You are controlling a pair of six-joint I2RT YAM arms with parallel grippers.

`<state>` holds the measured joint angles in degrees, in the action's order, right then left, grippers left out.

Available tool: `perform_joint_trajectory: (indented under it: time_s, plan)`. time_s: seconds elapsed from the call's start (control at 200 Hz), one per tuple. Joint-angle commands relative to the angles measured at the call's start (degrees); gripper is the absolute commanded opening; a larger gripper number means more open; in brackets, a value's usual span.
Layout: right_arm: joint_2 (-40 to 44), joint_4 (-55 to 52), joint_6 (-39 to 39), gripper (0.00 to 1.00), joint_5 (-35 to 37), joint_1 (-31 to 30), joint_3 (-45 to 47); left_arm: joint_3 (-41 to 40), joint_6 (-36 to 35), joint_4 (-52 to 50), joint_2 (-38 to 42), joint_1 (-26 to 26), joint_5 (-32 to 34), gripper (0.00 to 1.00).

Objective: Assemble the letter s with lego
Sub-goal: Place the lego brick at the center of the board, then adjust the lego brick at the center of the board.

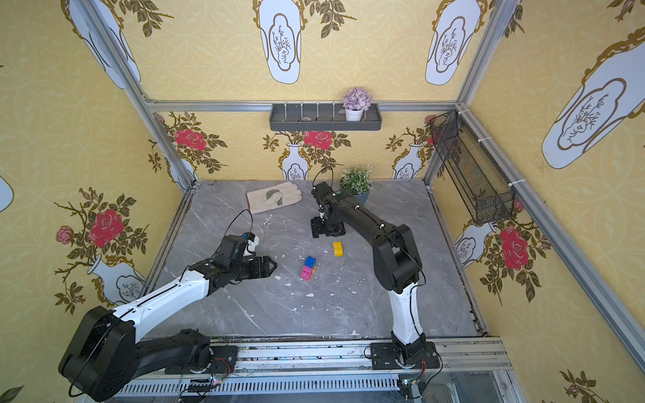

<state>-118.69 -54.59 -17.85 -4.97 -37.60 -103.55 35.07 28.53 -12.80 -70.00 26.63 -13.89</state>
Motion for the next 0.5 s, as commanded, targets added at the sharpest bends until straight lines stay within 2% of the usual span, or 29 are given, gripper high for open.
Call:
perform_joint_trajectory:
  time_s: [0.0, 0.165, 0.495]
  plan:
    - [-4.2, -5.2, 2.4, 0.76, -2.2, -2.0, -4.4, -0.4, 0.1, -0.4, 0.6, 0.0, 0.7, 0.83]
    - [-7.0, -7.5, 2.3, 0.76, -1.8, -4.0, -6.6, -1.3, -0.1, -1.1, 2.2, 0.0, 1.2, 0.83]
    - [-3.4, -8.0, 1.1, 0.76, -0.1, -4.9, 0.4, -2.8, 0.0, -0.9, 3.5, -0.2, 1.5, 0.83]
